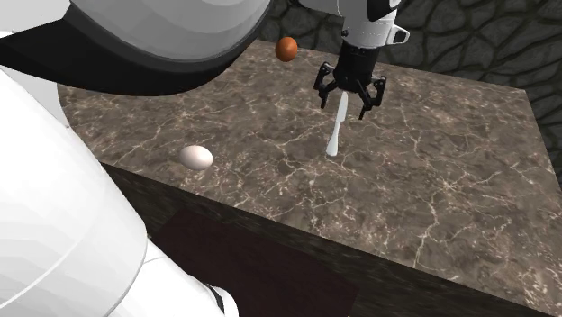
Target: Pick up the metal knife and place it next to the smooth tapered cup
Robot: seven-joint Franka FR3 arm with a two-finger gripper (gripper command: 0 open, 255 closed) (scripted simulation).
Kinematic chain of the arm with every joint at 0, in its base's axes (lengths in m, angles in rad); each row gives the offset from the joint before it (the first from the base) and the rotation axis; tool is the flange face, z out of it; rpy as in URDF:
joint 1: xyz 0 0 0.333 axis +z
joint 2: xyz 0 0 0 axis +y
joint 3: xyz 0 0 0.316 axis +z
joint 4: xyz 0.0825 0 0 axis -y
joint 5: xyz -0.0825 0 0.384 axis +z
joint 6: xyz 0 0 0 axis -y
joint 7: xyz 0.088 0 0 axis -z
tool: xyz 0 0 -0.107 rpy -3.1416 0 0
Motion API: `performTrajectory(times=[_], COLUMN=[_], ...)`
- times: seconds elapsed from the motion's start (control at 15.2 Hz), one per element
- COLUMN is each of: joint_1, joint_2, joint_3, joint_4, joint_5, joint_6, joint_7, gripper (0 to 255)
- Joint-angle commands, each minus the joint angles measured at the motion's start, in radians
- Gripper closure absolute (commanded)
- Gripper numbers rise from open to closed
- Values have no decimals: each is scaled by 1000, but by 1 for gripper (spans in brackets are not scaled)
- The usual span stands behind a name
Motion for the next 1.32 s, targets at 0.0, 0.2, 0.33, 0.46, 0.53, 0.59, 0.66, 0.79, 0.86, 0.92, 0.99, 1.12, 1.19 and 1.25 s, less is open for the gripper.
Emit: performTrajectory(times=[0.0,0.2,0.33,0.46,0.53,0.59,0.66,0.79,0.86,0.92,0.99,1.12,1.19,1.25], joint_1=[-1,-1,-1,-1,-1,-1,-1,-1,-1,-1,-2,-1,0,-1], joint_2=[9,16,17,17,17,17,17,17,17,16,16,15,15,17], joint_3=[-1,-1,-1,-1,-1,-1,-1,-1,-1,-1,-1,-1,0,-1], joint_4=[-18,-44,-44,-44,-44,-44,-44,-44,-44,-44,-45,-50,-47,-44], joint_5=[0,-1,-1,-1,-1,-1,-1,-1,-1,-1,-1,-1,0,-1], joint_6=[27,61,61,61,61,61,61,61,61,61,61,65,62,61], joint_7=[-1,-1,-1,-1,-1,-1,-1,-1,-1,-1,-1,0,1,0], gripper=[0,0,0,0,0,0,0,255,255,255,255,255,255,255])
